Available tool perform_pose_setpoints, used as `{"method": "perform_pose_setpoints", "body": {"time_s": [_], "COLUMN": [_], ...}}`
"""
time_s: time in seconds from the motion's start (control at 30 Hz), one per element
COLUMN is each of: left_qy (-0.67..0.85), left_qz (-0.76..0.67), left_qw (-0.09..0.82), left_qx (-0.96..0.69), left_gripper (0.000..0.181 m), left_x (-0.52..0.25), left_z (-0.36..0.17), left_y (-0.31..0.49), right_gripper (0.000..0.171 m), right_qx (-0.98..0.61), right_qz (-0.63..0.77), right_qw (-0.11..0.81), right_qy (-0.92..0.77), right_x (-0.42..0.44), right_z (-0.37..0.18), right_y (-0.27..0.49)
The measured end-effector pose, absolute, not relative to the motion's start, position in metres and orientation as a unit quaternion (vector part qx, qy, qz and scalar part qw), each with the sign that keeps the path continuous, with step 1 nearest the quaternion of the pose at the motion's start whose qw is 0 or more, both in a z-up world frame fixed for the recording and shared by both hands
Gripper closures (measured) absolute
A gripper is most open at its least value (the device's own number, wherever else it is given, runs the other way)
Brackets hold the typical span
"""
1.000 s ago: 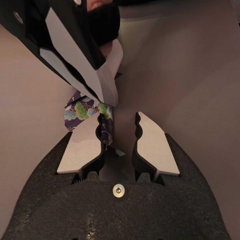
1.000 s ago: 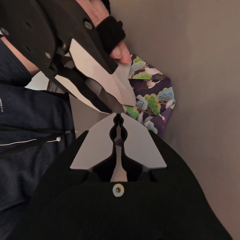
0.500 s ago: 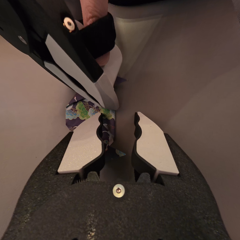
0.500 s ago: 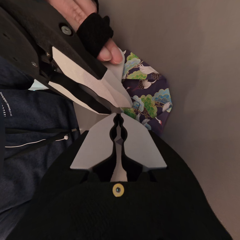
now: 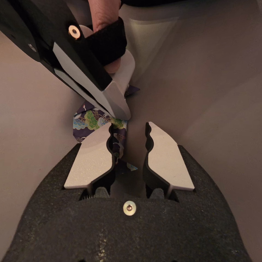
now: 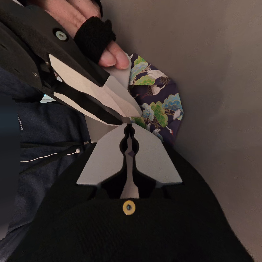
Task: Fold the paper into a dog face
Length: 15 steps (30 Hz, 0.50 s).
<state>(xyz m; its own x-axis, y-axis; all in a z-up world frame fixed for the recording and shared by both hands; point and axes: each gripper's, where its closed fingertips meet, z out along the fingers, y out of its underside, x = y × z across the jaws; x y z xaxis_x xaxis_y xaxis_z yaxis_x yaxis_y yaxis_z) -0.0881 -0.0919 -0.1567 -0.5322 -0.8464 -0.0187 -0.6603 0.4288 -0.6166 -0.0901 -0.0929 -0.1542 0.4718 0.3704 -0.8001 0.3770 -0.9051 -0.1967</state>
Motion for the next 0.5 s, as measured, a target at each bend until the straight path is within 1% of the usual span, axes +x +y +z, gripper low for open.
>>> {"method": "perform_pose_setpoints", "body": {"time_s": [0.13, 0.5], "left_qy": [0.830, 0.827], "left_qz": [-0.278, -0.286], "left_qw": [0.167, 0.170], "left_qx": [-0.453, -0.454], "left_gripper": [0.146, 0.147], "left_x": [-0.0885, -0.0885], "left_z": [-0.1565, -0.1564], "left_y": [-0.0913, -0.0908], "right_gripper": [0.170, 0.170], "right_qx": [0.856, 0.858], "right_qz": [-0.468, -0.469], "right_qw": [0.020, 0.043], "right_qy": [0.217, 0.206], "right_x": [-0.0914, -0.0900], "right_z": [-0.1537, -0.1537], "right_y": [-0.0969, -0.0999]}}
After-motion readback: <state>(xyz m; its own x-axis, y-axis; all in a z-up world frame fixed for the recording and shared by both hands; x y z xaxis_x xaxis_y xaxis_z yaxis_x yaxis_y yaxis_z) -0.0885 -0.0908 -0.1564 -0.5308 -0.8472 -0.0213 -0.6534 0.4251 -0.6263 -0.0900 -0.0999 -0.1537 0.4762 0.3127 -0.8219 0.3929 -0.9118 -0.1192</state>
